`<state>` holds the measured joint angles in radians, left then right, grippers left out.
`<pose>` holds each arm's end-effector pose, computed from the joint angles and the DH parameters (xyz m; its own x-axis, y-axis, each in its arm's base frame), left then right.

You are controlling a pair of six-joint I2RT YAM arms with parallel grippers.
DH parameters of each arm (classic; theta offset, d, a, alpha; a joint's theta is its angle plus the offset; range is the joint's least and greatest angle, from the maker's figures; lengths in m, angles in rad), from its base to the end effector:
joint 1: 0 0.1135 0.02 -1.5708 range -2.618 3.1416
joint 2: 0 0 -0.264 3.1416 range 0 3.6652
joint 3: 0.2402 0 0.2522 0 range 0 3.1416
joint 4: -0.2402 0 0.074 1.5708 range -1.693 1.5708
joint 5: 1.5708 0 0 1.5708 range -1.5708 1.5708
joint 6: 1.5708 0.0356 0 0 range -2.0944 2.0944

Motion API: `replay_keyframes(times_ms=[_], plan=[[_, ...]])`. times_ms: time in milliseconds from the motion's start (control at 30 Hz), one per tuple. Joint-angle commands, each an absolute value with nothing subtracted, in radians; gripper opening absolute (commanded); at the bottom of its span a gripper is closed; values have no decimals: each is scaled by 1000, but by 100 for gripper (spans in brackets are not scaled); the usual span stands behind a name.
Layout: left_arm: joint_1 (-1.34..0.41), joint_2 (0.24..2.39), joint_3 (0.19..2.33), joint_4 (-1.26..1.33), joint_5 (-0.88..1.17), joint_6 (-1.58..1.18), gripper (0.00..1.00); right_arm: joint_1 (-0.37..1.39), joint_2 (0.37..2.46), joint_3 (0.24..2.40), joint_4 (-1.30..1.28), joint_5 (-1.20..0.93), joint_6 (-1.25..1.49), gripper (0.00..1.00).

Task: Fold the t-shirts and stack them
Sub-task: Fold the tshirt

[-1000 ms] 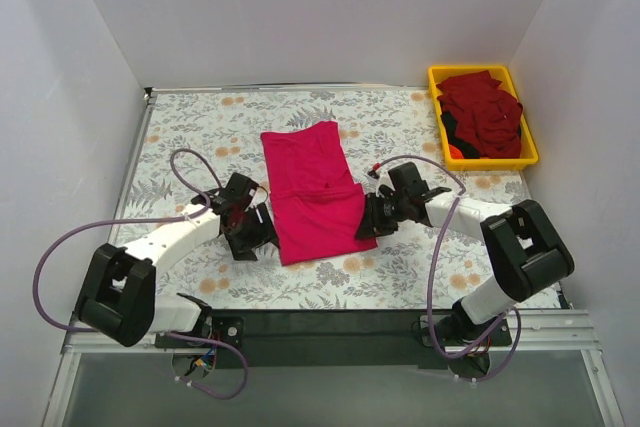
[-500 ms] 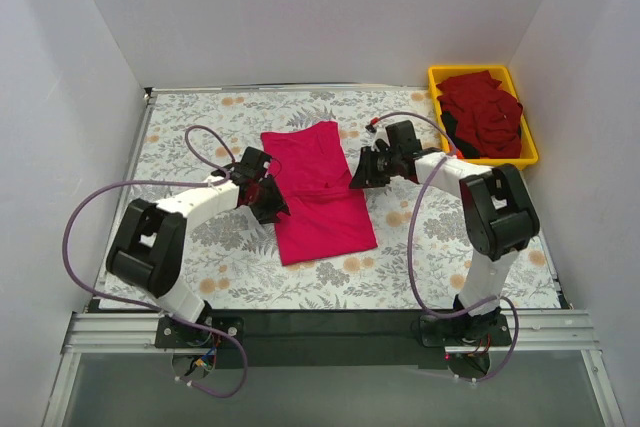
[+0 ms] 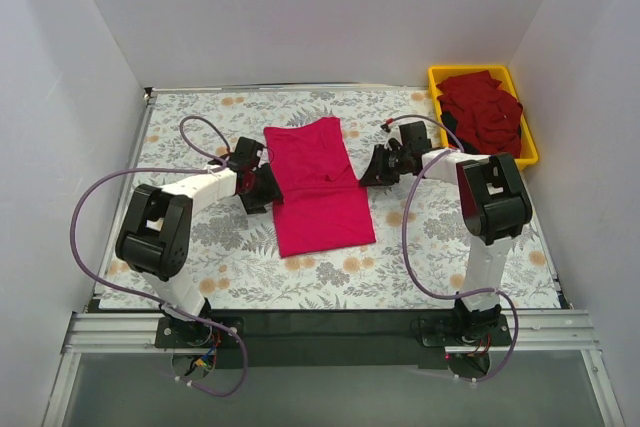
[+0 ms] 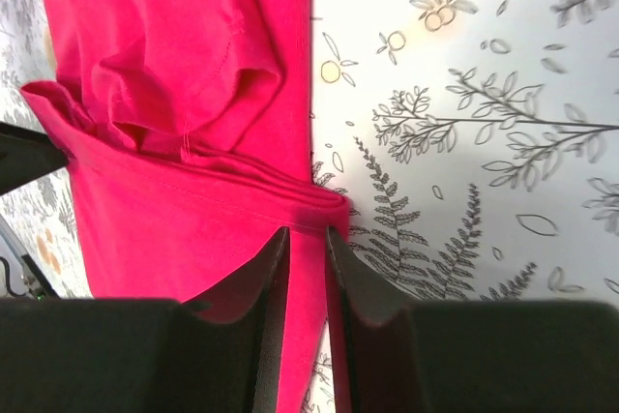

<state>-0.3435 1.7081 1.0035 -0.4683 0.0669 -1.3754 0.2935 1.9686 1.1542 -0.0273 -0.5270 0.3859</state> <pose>0.3043 -0.1114 0.1611 -0.5221 -0.8528 -0.0148 -0.7815 0.4853 -0.3921 0.3814 0.1340 0.1418 -0.8762 0.0750 -0.4760 -0.2601 0.7579 0.5982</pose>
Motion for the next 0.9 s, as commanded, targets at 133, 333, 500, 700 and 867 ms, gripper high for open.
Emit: replay_keyframes(times_ms=[133, 333, 500, 700, 867], plan=[[-419, 1565, 1040, -598, 50, -1374, 68, 344, 1729, 1083, -15, -554, 390, 27], [-535, 1419, 936, -650, 118, -1497, 65, 417, 1594, 890, -17, -589, 408, 28], [-580, 1446, 836, -617, 193, -1511, 52, 443, 1571, 726, 17, -585, 408, 27], [-580, 1505, 772, -653, 143, -1491, 37, 442, 1589, 654, 21, -515, 374, 26], [-578, 1520, 753, -689, 108, -1489, 32, 442, 1579, 617, 6, -486, 376, 26]])
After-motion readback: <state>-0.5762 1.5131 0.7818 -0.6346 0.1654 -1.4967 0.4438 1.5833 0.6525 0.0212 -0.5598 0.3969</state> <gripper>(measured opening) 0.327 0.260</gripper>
